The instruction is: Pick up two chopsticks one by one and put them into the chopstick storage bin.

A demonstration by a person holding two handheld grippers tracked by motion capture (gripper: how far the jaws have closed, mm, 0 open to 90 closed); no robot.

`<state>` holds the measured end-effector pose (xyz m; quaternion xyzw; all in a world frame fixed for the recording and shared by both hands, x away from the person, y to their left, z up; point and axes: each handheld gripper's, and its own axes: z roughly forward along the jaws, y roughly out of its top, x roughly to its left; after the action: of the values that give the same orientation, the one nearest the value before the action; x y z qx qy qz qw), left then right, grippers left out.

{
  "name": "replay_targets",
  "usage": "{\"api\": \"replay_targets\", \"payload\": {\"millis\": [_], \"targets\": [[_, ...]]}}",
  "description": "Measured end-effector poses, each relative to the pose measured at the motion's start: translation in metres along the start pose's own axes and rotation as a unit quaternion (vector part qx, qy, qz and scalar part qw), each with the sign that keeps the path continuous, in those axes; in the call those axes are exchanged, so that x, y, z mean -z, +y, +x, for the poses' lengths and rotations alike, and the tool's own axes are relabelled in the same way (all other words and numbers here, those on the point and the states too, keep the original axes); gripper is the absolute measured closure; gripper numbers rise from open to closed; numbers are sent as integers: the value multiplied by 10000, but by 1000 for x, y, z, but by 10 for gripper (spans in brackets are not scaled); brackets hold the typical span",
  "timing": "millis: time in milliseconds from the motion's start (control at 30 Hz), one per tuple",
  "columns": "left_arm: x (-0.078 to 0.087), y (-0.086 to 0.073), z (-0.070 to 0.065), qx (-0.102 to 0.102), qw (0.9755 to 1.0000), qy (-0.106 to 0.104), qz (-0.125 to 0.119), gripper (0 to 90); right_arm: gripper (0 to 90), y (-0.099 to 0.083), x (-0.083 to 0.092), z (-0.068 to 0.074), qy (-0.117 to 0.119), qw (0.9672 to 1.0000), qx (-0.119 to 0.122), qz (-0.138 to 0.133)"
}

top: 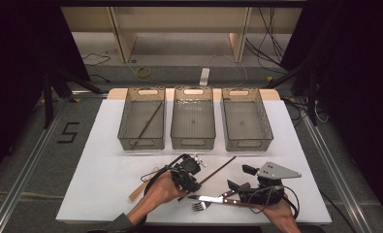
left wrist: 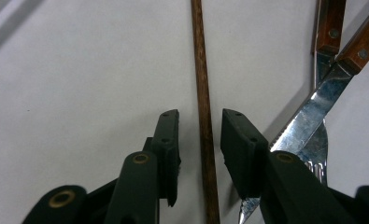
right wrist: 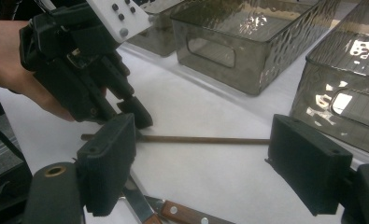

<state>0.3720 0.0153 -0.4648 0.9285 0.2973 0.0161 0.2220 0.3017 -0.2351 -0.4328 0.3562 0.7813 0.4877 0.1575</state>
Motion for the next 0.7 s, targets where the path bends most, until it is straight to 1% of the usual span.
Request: {"api": "replay_targets", "payload": {"millis": [100, 167, 233, 267, 500, 600, 700], "targets": [[0, 0, 0, -35, 10000, 48, -4, 702, 242, 0, 0, 0, -1, 10000, -5, -2], [0, 0, -1, -95, 9999, 101, 7, 716, 242, 0, 0, 0, -2, 10000, -7, 3], [-1, 0, -2, -93, 9999, 141, -1, 727, 242, 0, 0, 0, -4, 10000, 2, 10], [-1, 0, -2, -138, 9998, 167, 16, 733, 242, 0, 0, 0, -7, 10000, -4, 8], [-1, 0, -5, -196, 9995, 263, 6, 770, 243, 0, 0, 0, -8, 10000, 8, 21], [-1, 0, -6, -224, 9993, 293, -1, 790, 243, 0, 0, 0, -10, 10000, 8, 17], [-2, 0, -6, -224, 9994, 255, 0, 819, 243, 0, 0, 0, -21, 10000, 9, 7]]}}
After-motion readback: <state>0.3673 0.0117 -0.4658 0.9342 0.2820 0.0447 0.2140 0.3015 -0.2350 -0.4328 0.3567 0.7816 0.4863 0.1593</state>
